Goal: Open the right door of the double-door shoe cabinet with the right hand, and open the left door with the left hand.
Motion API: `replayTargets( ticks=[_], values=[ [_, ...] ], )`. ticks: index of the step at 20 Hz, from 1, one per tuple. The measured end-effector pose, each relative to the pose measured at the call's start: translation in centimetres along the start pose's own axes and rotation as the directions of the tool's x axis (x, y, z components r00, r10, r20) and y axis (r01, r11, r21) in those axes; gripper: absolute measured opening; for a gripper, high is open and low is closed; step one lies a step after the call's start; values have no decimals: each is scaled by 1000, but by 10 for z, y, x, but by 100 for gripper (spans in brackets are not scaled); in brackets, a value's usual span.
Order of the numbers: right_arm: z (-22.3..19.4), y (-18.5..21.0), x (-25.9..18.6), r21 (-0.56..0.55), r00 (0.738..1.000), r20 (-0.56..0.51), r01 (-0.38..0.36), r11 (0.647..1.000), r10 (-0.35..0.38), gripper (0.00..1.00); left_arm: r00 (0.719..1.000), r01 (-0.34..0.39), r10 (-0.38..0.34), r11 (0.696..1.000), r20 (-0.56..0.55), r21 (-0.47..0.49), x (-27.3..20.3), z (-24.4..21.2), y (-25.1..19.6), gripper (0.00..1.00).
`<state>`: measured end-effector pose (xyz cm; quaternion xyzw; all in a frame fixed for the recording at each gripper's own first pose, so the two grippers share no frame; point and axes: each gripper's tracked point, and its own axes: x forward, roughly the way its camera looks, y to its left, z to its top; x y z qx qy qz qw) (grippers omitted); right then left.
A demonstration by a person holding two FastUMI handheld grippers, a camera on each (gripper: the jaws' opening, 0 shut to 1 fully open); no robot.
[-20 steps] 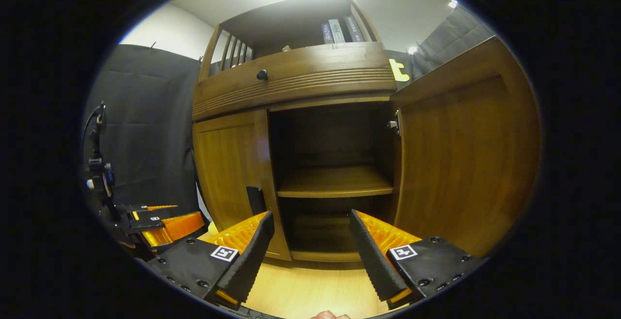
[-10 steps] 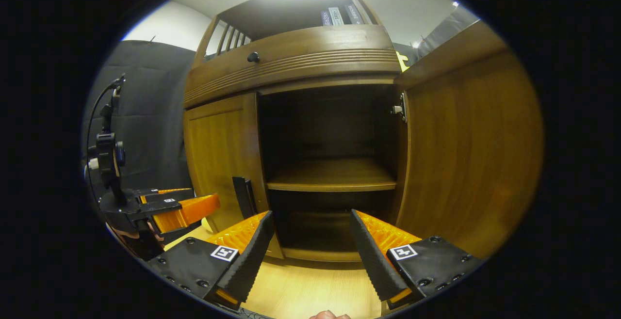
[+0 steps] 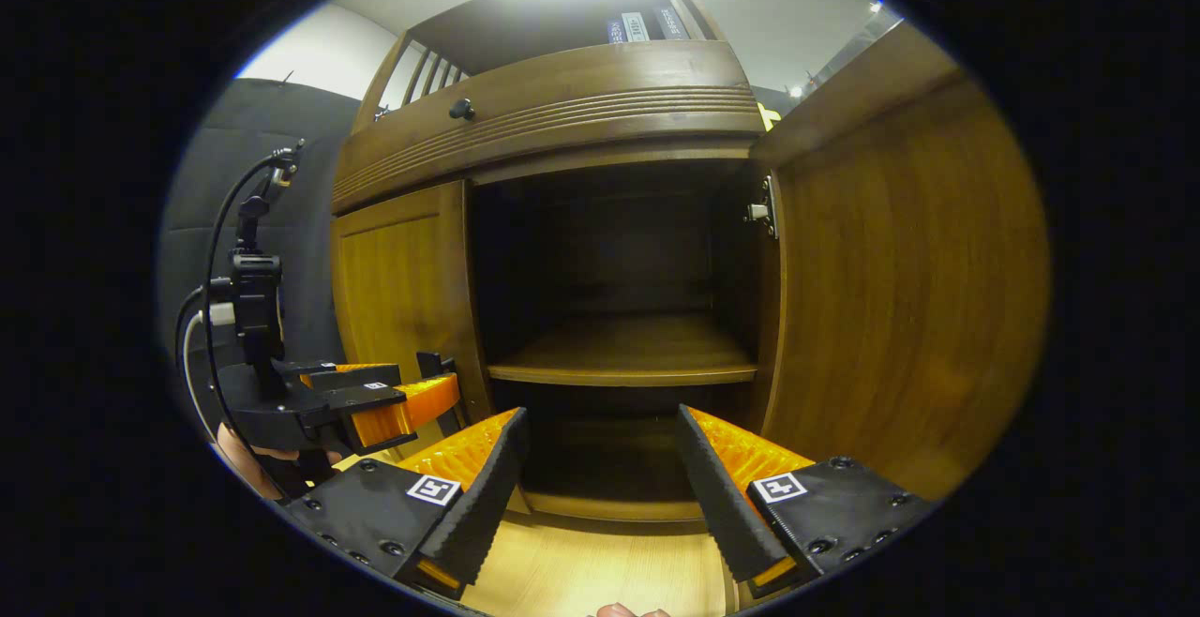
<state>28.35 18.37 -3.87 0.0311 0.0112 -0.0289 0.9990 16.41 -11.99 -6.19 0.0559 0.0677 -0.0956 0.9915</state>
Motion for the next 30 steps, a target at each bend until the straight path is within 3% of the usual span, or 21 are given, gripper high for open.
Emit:
replayTargets(
  ticks=[3,4,10,13,15,16,18,19,22,24,26,30],
  values=[
    [-5,-6,6,4,1000,-12,10,1000,-10,98,999,-1,0,999,-34,-32,14,-14,-3,79],
    [-4,-8,8,5,1000,-10,13,1000,-13,95,999,-4,3,999,-39,-41,17,-16,-3,79],
    [-6,-10,22,-10,1000,-18,9,1000,-9,92,998,-40,38,999,-51,-36,27,-23,2,29],
    [-8,-9,29,-13,1000,-28,3,1000,-3,93,998,-50,51,999,-41,14,27,-22,2,27],
    [-11,-7,33,-13,999,-36,-1,1000,1,98,998,-50,50,999,-44,-14,29,-24,-2,26],
    [-13,-7,33,-13,999,-42,-4,1000,3,93,998,-48,47,999,-38,-15,29,-23,-4,20],
    [-15,-6,35,-7,999,-51,-6,1000,6,98,998,-49,48,999,-50,-18,29,-26,-4,7],
    [-15,-5,35,-3,999,-53,-7,1000,7,93,997,-48,47,999,-55,-24,28,-28,-3,7],
    [-14,-4,34,3,999,-53,-5,1000,5,93,998,-44,42,999,-54,-28,26,-27,0,7],
    [-14,-4,32,7,999,-54,4,1000,-4,100,998,-42,40,999,-55,-29,23,-27,-1,7],
    [-14,-4,28,13,998,-56,10,1000,-10,93,998,-34,32,999,-54,-30,17,-26,1,7],
    [-19,1,17,19,998,-67,20,1000,-19,93,999,-13,11,999,-51,-35,-1,-28,2,7]
  ],
)
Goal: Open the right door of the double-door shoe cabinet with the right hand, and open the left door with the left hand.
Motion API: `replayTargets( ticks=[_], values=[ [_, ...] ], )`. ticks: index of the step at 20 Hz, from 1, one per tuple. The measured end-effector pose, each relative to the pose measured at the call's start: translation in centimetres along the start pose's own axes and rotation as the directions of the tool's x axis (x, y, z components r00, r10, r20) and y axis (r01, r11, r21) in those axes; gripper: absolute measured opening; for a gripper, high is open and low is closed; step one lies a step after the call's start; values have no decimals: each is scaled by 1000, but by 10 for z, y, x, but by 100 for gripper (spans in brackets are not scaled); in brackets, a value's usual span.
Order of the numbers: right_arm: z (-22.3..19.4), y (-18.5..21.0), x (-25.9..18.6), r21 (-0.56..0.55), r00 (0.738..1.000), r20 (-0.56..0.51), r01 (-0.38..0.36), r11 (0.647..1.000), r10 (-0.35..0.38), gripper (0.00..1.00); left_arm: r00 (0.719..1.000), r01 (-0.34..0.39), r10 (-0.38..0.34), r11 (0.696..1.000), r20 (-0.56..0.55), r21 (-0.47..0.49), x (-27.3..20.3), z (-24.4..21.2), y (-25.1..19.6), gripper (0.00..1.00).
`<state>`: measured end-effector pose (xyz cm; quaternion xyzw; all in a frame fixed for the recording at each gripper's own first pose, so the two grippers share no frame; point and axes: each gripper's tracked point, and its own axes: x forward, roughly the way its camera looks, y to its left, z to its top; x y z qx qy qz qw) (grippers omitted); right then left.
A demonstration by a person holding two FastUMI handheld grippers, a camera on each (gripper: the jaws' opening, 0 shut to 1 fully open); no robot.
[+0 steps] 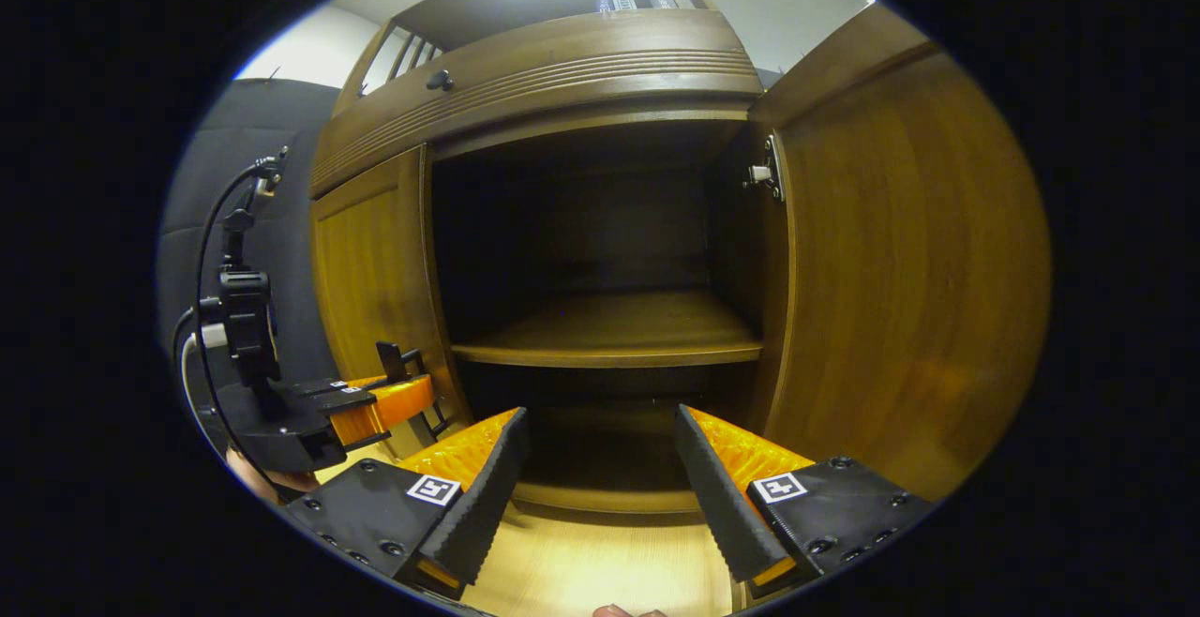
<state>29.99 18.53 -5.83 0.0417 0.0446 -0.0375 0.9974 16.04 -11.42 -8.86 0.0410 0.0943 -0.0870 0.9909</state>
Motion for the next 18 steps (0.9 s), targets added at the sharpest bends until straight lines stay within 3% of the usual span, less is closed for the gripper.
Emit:
replayTargets(
  ticks=[10,18],
  values=[
    [-9,13,-34,-20,1000,-7,22,1000,-22,93,1000,11,-10,999,11,-44,-58,-6,13,7],
    [-20,22,-68,-13,999,8,42,999,-42,93,998,-21,23,999,60,-28,-113,-13,40,6]
  ],
)
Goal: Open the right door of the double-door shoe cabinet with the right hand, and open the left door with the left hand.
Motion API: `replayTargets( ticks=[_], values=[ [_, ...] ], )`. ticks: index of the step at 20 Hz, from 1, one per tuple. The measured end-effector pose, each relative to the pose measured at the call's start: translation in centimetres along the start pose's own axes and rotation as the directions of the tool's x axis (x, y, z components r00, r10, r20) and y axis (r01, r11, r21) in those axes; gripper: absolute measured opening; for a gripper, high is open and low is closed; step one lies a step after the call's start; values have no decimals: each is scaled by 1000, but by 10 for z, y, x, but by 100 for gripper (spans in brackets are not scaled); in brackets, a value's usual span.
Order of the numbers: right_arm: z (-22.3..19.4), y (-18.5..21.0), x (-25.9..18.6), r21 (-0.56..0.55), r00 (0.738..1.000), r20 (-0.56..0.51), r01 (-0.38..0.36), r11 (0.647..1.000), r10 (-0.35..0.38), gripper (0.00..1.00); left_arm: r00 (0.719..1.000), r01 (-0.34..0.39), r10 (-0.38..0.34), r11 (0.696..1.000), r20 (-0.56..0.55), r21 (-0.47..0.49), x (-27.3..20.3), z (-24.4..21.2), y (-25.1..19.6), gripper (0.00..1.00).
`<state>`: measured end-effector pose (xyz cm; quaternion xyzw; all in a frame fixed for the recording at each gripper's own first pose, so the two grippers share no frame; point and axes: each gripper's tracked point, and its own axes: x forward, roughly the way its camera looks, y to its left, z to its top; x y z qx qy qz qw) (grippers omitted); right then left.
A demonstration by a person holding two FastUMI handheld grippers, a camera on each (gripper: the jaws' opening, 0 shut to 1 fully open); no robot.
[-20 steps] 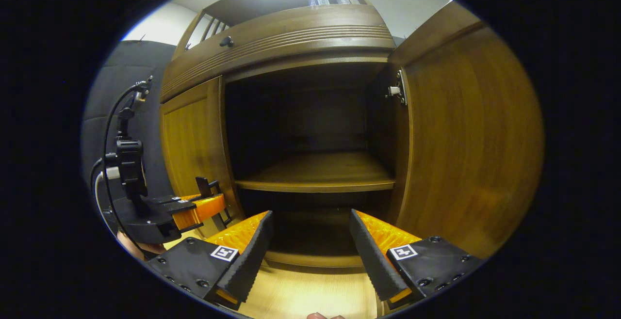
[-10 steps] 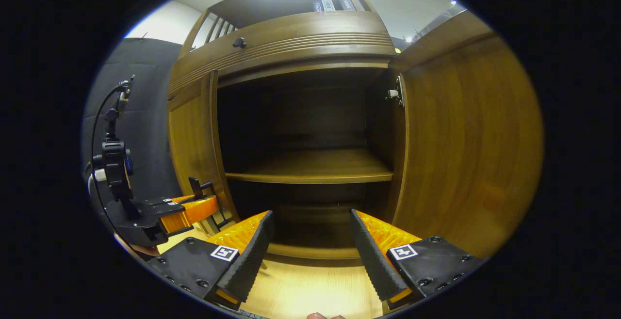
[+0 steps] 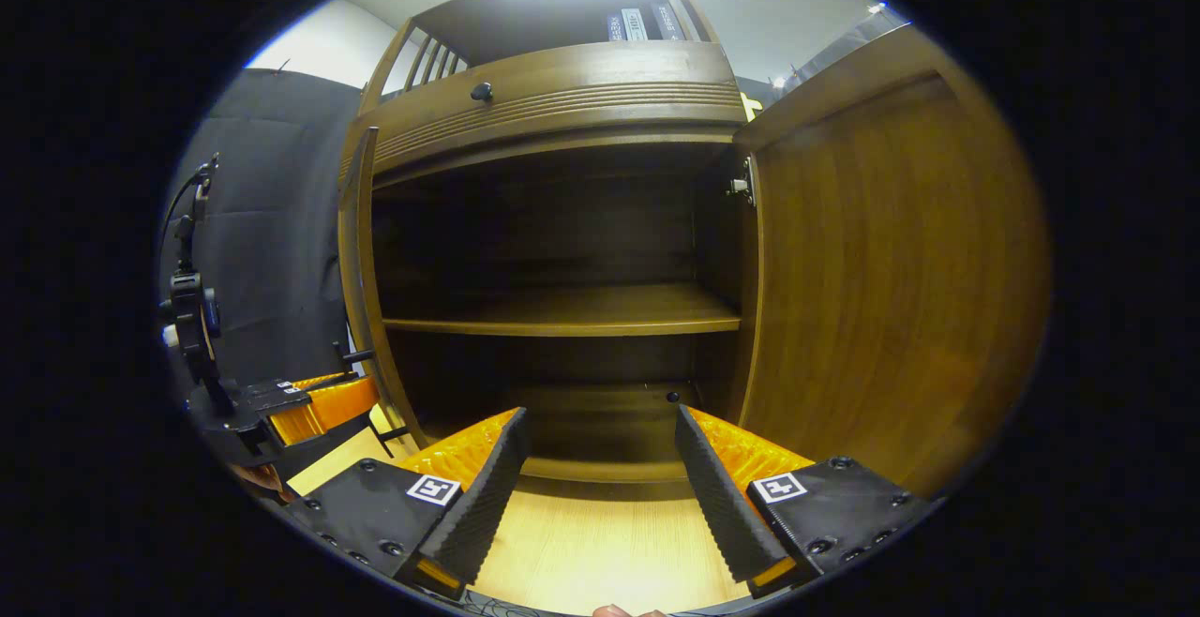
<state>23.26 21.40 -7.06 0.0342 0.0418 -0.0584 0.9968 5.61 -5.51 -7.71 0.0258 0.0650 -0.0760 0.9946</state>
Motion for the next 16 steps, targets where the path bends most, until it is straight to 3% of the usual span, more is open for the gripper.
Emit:
replayTargets(
  ticks=[16],
  values=[
    [-2,14,-29,-8,1000,4,-29,1000,30,93,994,-105,104,994,17,11,-50,1,45,5]
  ],
)
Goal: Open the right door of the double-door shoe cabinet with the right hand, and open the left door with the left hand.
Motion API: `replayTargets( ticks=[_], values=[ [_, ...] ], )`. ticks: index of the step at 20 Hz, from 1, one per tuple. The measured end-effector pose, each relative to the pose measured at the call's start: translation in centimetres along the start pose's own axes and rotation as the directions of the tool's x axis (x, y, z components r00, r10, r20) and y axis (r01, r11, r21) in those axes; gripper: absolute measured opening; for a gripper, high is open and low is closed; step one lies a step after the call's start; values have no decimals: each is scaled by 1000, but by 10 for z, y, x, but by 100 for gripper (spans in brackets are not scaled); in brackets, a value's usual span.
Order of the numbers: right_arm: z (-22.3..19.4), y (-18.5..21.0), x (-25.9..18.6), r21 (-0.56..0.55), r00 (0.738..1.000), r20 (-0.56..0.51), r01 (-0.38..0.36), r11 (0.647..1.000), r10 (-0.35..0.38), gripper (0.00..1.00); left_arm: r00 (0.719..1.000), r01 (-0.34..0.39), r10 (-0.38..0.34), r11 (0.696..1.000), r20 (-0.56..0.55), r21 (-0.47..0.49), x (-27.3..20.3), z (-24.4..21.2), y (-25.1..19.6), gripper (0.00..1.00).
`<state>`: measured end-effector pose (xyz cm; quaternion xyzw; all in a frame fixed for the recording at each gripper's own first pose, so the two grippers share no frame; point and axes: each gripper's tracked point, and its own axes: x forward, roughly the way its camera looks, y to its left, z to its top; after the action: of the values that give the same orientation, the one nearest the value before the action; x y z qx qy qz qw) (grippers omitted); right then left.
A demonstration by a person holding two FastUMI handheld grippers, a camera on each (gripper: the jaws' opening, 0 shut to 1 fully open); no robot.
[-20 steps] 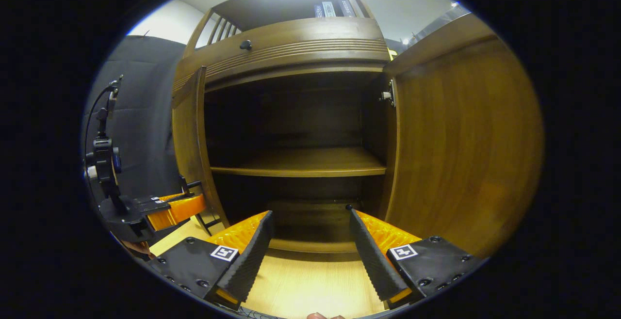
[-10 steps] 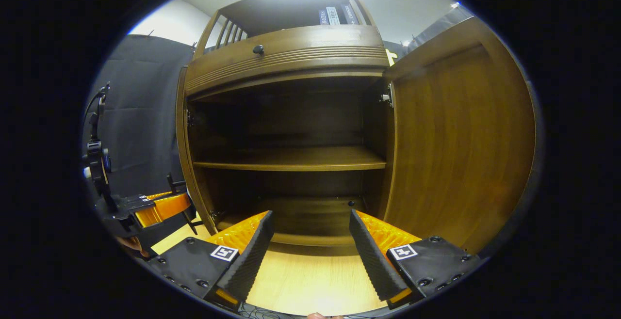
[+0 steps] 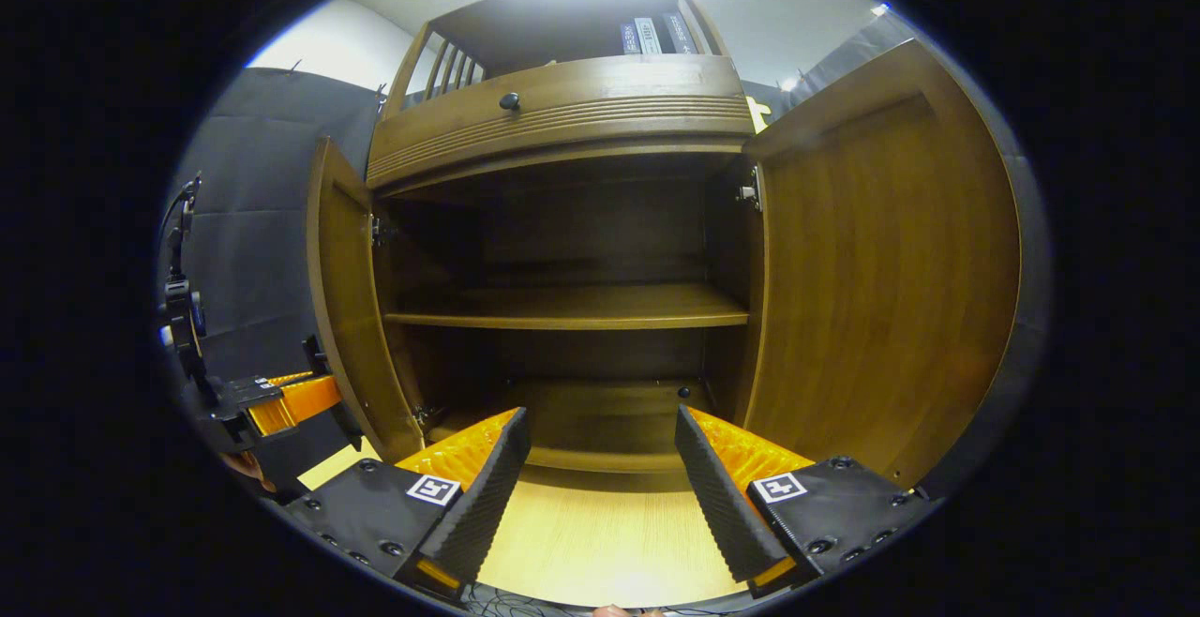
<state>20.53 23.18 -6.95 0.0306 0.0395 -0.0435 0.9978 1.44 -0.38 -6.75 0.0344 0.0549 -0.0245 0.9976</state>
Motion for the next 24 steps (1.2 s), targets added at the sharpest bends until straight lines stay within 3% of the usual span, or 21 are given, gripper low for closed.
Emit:
replayTargets(
  ticks=[1,2,4,6,10,15,20,24],
  values=[
    [-1,-1,-1,1,1000,-2,0,1000,0,98,1000,-8,8,1000,2,-1,-4,2,6,5],
    [-2,-1,-2,1,1000,-5,1,1000,-1,93,1000,-16,16,1000,5,-1,-8,3,11,5],
    [-3,-2,-6,0,1000,-4,4,1000,-4,98,1000,-27,27,1000,15,-2,-19,3,24,5],
    [-4,-2,-7,-2,1000,-8,4,1000,-4,93,999,-26,27,1000,23,-14,-27,2,36,5],
    [-8,4,-6,-5,1000,-20,-12,1000,12,93,998,-30,32,999,48,-41,-42,4,66,5],
    [-4,16,-3,-13,999,-13,-45,999,45,93,997,16,-17,1000,71,19,-53,3,100,4],
    [-1,20,2,-11,999,-14,-51,999,51,93,998,4,-6,999,67,37,-54,11,143,4],
    [-2,19,3,-20,999,-28,-45,999,44,93,992,73,-79,995,95,67,-59,19,158,3]
  ],
)
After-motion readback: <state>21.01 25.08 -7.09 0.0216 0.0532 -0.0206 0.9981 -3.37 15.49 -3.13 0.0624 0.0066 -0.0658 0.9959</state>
